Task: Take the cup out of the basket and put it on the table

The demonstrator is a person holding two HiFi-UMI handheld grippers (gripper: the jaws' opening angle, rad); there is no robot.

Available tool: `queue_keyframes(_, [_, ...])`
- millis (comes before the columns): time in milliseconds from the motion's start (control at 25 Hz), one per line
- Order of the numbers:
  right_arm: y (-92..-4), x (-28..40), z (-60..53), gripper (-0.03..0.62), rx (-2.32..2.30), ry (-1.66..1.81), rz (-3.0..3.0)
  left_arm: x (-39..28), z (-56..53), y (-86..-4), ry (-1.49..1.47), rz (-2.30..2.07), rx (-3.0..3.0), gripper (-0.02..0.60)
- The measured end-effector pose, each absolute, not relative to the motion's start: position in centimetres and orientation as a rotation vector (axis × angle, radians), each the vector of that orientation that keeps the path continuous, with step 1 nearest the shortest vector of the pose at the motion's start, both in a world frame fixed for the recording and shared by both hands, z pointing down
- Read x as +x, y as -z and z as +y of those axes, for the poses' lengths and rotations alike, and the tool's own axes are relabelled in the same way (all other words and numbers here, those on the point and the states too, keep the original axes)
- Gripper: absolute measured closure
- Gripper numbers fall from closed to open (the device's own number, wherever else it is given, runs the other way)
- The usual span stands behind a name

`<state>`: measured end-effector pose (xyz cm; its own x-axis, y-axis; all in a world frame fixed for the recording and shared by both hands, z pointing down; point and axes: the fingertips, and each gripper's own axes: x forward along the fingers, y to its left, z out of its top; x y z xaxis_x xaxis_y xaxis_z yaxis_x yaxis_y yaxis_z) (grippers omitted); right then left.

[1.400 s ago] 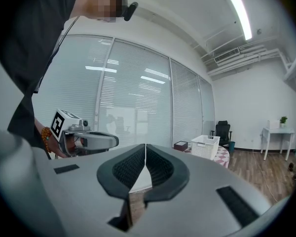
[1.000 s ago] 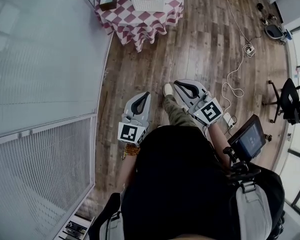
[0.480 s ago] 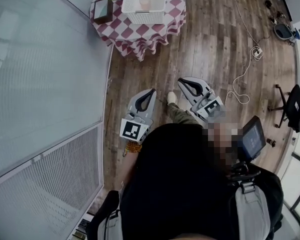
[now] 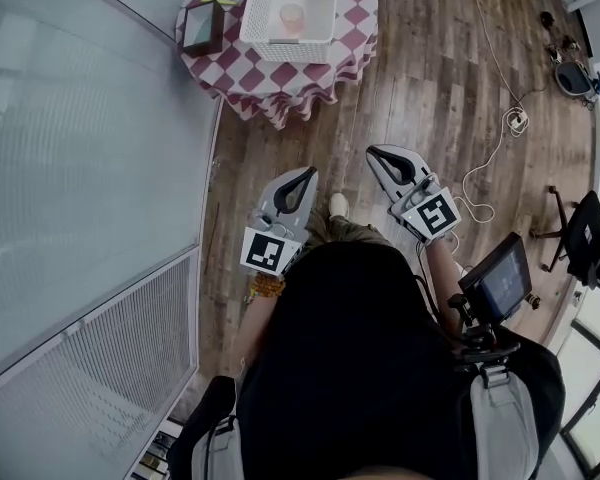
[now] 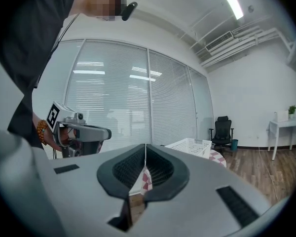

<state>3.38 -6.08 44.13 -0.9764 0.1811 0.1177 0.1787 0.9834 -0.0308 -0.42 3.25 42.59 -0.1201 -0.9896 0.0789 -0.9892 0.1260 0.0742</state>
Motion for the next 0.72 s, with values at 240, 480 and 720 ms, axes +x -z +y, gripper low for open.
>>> queue_keyframes(240, [-44.2,-0.1,-7.6,0.58,-0.296,0.005,-3.001,-4.3,2.0,-43.9,0.03,-2.267,1.964,0.575])
queue_keyframes(480, [-44.4,-4.7,-10.8,0.58,-0.25,0.087,-2.935,-10.3,-0.7,-44.9,0.019,-2.238,2.024,0.575])
queue_keyframes(720, [-42.6,-13.3,-14.0,0.577,-0.346,0.248,-2.864,-17.9,-2.5,-44.1,0.022,-2.252,2.043,0.575])
